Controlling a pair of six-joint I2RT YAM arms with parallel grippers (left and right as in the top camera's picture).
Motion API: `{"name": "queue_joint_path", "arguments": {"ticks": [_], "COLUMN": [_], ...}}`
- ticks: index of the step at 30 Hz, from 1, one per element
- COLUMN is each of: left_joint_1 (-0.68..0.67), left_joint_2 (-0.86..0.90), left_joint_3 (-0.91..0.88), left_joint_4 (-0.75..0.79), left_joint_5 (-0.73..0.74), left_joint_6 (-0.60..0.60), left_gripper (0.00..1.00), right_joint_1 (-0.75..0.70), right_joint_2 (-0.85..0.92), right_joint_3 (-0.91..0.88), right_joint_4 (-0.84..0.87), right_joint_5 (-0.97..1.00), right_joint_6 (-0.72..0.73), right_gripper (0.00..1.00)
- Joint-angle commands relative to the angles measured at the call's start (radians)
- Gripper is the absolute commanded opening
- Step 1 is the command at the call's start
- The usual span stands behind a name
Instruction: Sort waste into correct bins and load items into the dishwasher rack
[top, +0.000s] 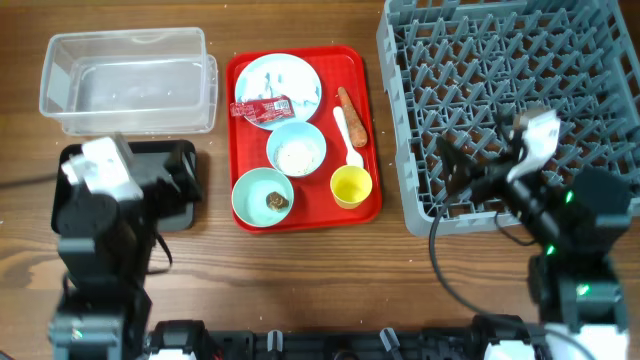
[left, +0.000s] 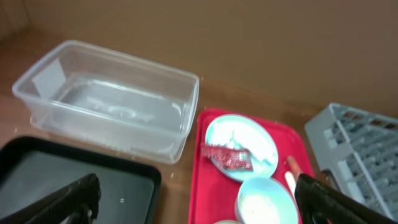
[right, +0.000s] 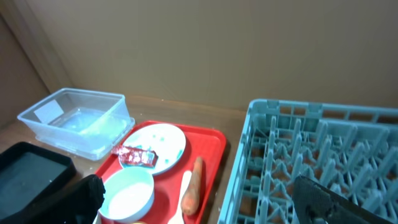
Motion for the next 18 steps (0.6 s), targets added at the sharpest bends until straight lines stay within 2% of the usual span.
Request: {"name": "queue_joint_path", "arguments": {"ticks": [1,3,5,9,11,12,13,15,18], "left_joint_1": [-0.002,-0.002,-0.004,-0.007,-0.008,-0.008,-0.013,-0.069,-0.249], "left_joint_2": [0.265,0.484,0.714,0.954,1.043,1.085,1.101,1.103,1.103], "left_joint_3": [0.307,0.508,0.667,0.674,0.674,0.674,0.674,0.674,0.668], "left_joint_4": [-0.203,-0.381,-0.554,-0.567,-0.584,-0.583,-0.583,-0.591,-0.614], "left_joint_5": [-0.013,-0.013,0.003,0.079,0.143,0.222,0.296,0.306,0.261], "left_joint_6": [0.02,0.019,0.019,-0.015,-0.005,0.052,0.054,0.052,-0.08], "left_gripper": [1.0,1.0,1.0,1.0,1.0,1.0,1.0,1.0,0.96], "right_joint_1": [0.005,0.005,0.005,0.005,0.005,0.005,0.005,0.005,0.005], "right_joint_2": [0.217,0.397,0.469,0.544,0.571,0.581,0.586,0.586,0.586], "right_joint_3": [0.293,0.491,0.535,0.534,0.534,0.534,0.534,0.534,0.534], "right_joint_4": [-0.249,-0.455,-0.506,-0.505,-0.513,-0.513,-0.512,-0.513,-0.528], "right_joint_5": [-0.047,-0.043,-0.049,-0.099,-0.099,-0.099,-0.098,-0.095,-0.082], "right_joint_6": [-0.094,-0.123,-0.119,-0.089,0.015,0.015,0.009,0.008,0.009], "right_gripper": [1.0,1.0,1.0,1.0,1.0,1.0,1.0,1.0,1.0]}}
